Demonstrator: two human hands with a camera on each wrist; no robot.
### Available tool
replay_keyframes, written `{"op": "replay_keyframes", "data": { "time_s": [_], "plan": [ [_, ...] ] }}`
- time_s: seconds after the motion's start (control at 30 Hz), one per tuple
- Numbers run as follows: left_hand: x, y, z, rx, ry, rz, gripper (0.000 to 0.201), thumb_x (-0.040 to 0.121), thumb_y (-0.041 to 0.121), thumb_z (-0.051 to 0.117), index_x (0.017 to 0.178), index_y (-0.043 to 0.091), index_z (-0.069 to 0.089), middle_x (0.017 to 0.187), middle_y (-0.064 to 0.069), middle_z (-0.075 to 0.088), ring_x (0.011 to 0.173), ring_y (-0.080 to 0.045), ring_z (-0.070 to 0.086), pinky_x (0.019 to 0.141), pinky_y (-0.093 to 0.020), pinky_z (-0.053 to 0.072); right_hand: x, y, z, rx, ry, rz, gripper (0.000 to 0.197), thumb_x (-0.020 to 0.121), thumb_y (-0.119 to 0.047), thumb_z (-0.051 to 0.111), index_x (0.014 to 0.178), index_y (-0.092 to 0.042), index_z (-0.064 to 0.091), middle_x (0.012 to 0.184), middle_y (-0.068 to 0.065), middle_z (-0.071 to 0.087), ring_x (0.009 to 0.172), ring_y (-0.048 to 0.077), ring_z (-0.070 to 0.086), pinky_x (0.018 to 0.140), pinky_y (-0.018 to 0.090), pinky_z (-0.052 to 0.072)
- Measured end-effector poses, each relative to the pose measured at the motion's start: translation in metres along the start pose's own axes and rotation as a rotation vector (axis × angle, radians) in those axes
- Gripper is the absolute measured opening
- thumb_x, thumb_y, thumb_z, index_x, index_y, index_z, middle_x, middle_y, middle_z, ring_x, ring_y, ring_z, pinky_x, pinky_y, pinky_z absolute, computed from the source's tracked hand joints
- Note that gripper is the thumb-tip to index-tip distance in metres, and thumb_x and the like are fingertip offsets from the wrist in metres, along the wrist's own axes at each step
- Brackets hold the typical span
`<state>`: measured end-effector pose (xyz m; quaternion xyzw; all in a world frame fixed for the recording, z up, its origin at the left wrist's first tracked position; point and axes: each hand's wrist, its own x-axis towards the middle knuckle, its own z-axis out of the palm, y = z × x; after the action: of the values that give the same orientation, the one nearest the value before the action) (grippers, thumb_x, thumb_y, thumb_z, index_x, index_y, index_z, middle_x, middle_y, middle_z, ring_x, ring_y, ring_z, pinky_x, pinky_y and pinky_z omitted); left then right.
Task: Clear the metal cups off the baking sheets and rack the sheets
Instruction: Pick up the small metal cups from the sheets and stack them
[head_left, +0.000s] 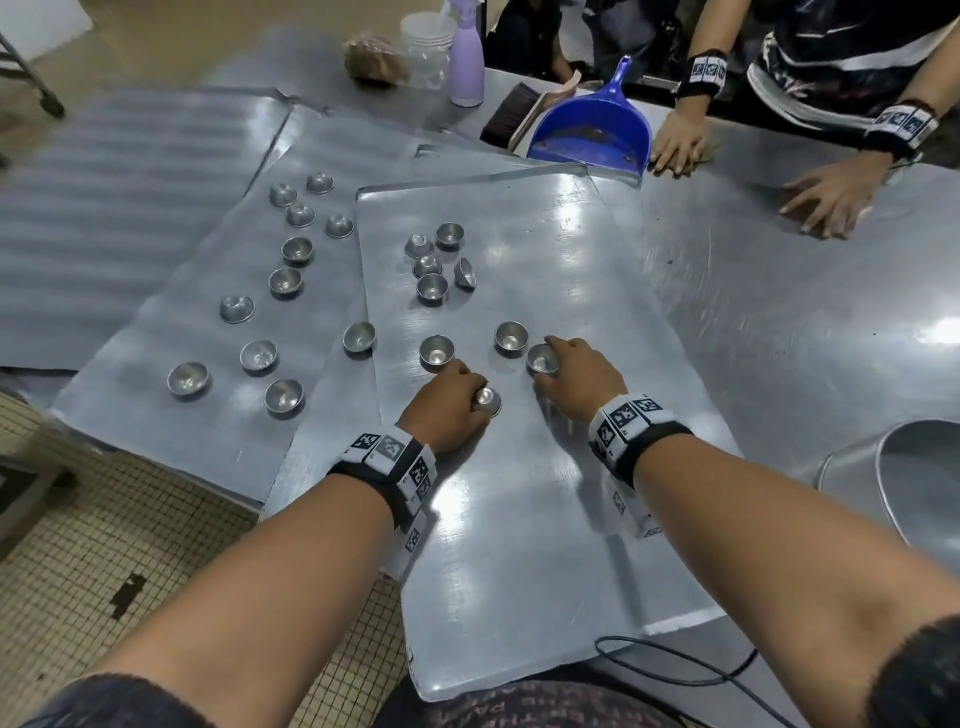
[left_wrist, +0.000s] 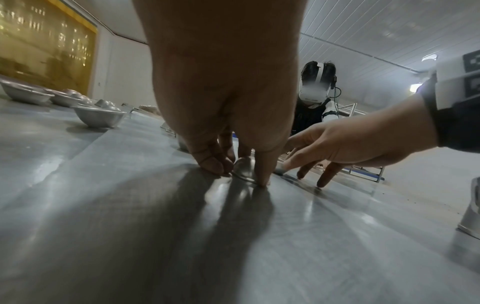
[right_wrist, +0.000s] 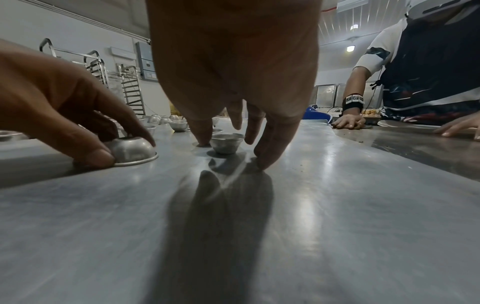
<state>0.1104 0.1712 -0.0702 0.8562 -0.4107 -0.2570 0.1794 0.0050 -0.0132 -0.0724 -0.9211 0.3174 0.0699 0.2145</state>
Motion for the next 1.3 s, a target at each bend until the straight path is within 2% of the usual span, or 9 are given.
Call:
{"op": "replay_keyframes", "data": {
  "time_s": [0.2,0.37,0.53,0.67,0.83,1.0,1.07,1.17,1.3],
  "plan": [
    [-0.009,0.001,0.004,-0.074,0.118,-0.018,0.028,0.085,0.029,0.074,0.105,0.015,0.059,0.101,-0.003,0.064,0.091,-0.025,0.061,0.070,-0.035,0.044,-0.009,0.002,0.001,-0.010,0.013,-0.004,0.043,0.091,-0.040,0.055,0.129,-0.020,0.053,0.129,0.008,0.054,0.114,0.032,0.053,0.091,0.043,0.048],
    [-0.019,0.004,0.006,-0.160,0.139,-0.046,0.057,0.085,0.024,0.071,0.139,0.021,0.054,0.128,-0.001,0.061,0.114,-0.021,0.059,0.094,-0.034,0.047,-0.012,0.004,-0.004,0.020,-0.033,-0.031,0.064,0.091,-0.043,0.059,0.148,-0.025,0.037,0.146,0.006,0.047,0.128,0.032,0.047,0.100,0.045,0.044],
    [-0.031,0.000,0.004,-0.201,0.174,-0.052,0.045,0.085,0.017,0.071,0.127,0.024,0.059,0.120,0.002,0.064,0.107,-0.019,0.061,0.093,-0.036,0.051,-0.013,0.005,-0.006,0.005,-0.055,-0.059,0.059,0.091,-0.042,0.059,0.145,-0.026,0.040,0.141,0.006,0.049,0.125,0.032,0.047,0.098,0.044,0.044],
    [-0.042,-0.010,0.003,-0.197,0.198,-0.074,0.047,0.085,0.016,0.073,0.128,0.024,0.057,0.113,0.004,0.069,0.105,-0.019,0.064,0.088,-0.030,0.048,-0.013,0.006,-0.004,-0.001,-0.044,-0.066,0.055,0.091,-0.042,0.058,0.141,-0.027,0.043,0.136,0.006,0.053,0.122,0.032,0.048,0.094,0.043,0.045],
    [-0.054,-0.017,0.001,-0.224,0.215,-0.098,0.058,0.081,0.022,0.081,0.134,0.023,0.058,0.123,0.000,0.068,0.111,-0.020,0.064,0.095,-0.032,0.050,-0.013,0.006,0.000,0.012,-0.034,-0.062,0.059,0.093,-0.042,0.056,0.146,-0.026,0.038,0.139,0.006,0.052,0.126,0.031,0.046,0.096,0.043,0.044],
    [-0.057,-0.025,0.000,-0.269,0.192,-0.151,0.080,0.076,0.027,0.089,0.147,0.016,0.052,0.136,-0.001,0.059,0.118,-0.017,0.060,0.098,-0.025,0.046,-0.013,0.003,0.002,0.008,-0.030,-0.048,0.063,0.093,-0.043,0.056,0.150,-0.025,0.035,0.142,0.007,0.051,0.129,0.032,0.045,0.097,0.044,0.045],
    [-0.058,-0.025,0.001,-0.229,0.201,-0.163,0.075,0.080,0.032,0.086,0.144,0.013,0.054,0.132,-0.003,0.059,0.115,-0.018,0.061,0.096,-0.025,0.046,-0.014,0.001,0.004,0.001,-0.029,-0.042,0.063,0.094,-0.043,0.055,0.150,-0.025,0.034,0.142,0.007,0.051,0.129,0.033,0.044,0.097,0.045,0.045],
    [-0.057,-0.022,0.001,-0.201,0.227,-0.162,0.049,0.082,0.034,0.083,0.123,0.013,0.066,0.118,-0.003,0.060,0.104,-0.020,0.063,0.090,-0.030,0.051,-0.015,0.000,0.005,-0.013,-0.023,-0.036,0.062,0.094,-0.042,0.054,0.150,-0.025,0.035,0.140,0.008,0.052,0.128,0.033,0.044,0.096,0.045,0.045],
    [-0.058,-0.020,0.003,-0.231,0.253,-0.156,0.043,0.081,0.030,0.081,0.119,0.018,0.063,0.110,0.001,0.061,0.096,-0.016,0.063,0.087,-0.032,0.053,-0.017,-0.003,0.006,0.000,-0.024,-0.017,0.064,0.093,-0.043,0.055,0.151,-0.025,0.035,0.141,0.009,0.051,0.129,0.033,0.045,0.098,0.045,0.045]
  ]
}}
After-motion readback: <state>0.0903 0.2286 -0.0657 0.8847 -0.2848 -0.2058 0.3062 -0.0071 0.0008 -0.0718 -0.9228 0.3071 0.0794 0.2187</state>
